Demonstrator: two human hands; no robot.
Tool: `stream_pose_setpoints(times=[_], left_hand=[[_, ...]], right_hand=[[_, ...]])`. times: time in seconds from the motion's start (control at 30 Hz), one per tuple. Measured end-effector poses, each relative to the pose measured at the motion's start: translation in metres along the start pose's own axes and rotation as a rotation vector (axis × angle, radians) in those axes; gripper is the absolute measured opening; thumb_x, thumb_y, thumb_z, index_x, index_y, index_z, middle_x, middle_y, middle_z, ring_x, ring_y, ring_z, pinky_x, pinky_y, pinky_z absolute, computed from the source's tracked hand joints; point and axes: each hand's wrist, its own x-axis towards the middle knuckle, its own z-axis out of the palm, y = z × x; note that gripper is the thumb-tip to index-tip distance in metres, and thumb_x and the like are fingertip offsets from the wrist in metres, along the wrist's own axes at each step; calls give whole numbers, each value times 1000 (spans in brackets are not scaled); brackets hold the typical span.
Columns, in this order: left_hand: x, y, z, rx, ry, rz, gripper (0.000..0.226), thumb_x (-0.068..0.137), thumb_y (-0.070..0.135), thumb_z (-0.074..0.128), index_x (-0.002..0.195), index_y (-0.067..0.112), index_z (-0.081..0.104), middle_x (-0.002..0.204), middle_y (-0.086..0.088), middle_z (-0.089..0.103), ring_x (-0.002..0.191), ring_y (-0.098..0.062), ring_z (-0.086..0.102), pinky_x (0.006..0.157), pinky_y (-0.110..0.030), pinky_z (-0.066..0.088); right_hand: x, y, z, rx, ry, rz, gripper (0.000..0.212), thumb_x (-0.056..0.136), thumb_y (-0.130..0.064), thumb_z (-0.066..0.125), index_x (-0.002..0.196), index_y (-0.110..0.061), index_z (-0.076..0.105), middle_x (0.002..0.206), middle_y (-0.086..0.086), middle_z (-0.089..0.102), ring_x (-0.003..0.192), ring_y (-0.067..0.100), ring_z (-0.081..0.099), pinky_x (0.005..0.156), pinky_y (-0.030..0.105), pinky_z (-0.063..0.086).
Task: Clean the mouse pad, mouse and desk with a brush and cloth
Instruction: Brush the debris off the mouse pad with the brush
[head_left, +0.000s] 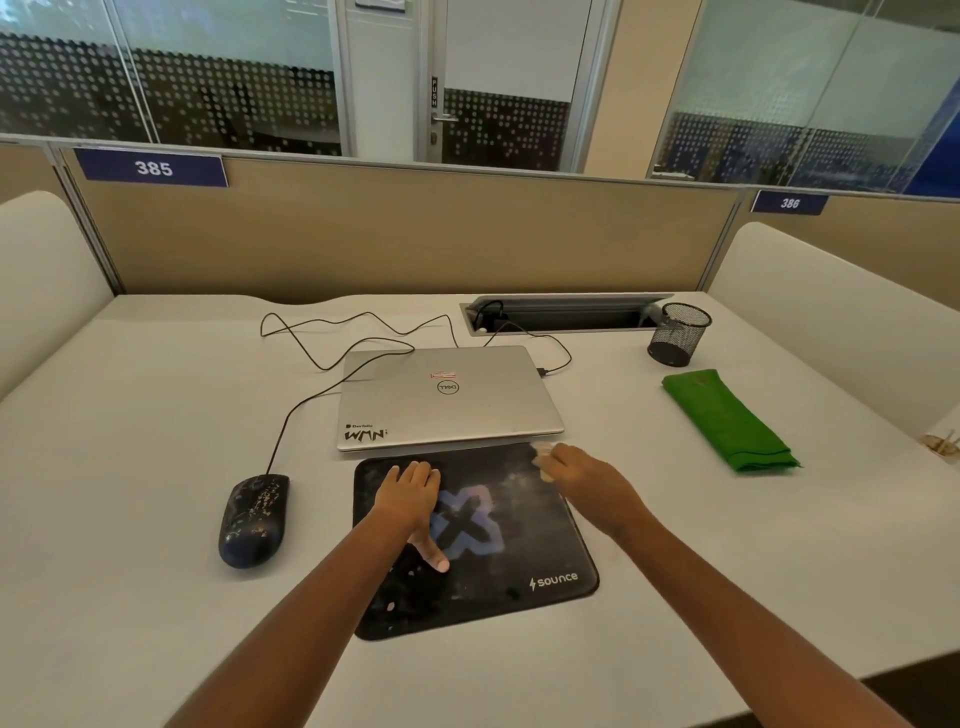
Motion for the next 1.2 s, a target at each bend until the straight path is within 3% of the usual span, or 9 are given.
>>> stream_pose_setpoints(times=[0.1,0.17,0.27,0.4,0.47,0.77,0.93,1.07,1.2], left_hand=[[-1,1,0,-2,8,2,117,71,52,73,150,6,0,158,-11,5,147,-29,-1,120,-43,-1],[-1,2,0,-5,10,0,115,73,51,73,150,6,0,158,-11,5,147,-29,-1,119,-43,-1],[-1,0,1,-14,8,2,115,73,51,72,150,7,-1,158,-11,4,147,-29,-2,119,-43,-1],[-2,0,1,-9,6,10,117,72,53,72,150,6,-2,159,-11,2,147,-30,-3,120,-44,-2],[-2,0,1,3,7,12,117,72,54,71,150,6,-2,159,-12,3,147,-30,-3,120,-43,-1],[-2,-1,1,-18,10,22,117,72,54,72,150,7,-2,159,-11,2,147,-30,-3,119,-44,-2],[-2,-6,5,-22,51,44,112,73,56,70,150,11,3,158,-7,7,147,-29,0,119,-44,-1],[-1,-9,7,-49,57,50,113,72,58,69,151,13,2,159,-5,5,147,-28,-1,119,-44,-2],[-1,-9,8,-54,54,46,115,71,58,70,151,12,1,159,-7,4,147,-28,-2,119,-44,-2]], right_hand=[[9,-31,-1,8,68,-179,37,58,-1,80,94,-2,70,85,15,70,72,27,70,47,26,55],[13,-48,0,25,71,-253,39,50,-3,86,85,-6,70,78,10,70,65,21,69,41,19,49],[16,-49,11,47,21,-270,37,55,-2,83,89,-4,67,83,11,68,67,22,68,46,20,50],[15,-17,28,1,-72,-55,37,92,-6,45,129,-4,47,134,16,47,117,29,53,89,34,48],[13,-2,25,62,-46,67,36,96,-13,41,131,-6,47,138,13,45,122,26,50,96,32,43],[19,-39,-4,657,287,370,21,93,-15,52,100,-1,66,97,16,69,87,27,64,71,20,42],[33,-82,3,944,220,535,19,91,-15,55,94,1,65,87,19,69,68,11,61,64,6,48],[29,-79,7,1119,126,677,22,90,-13,55,99,4,64,95,26,69,85,29,69,81,34,58],[18,-51,1,977,165,687,21,91,-15,55,102,1,64,92,19,70,76,21,67,67,19,55]])
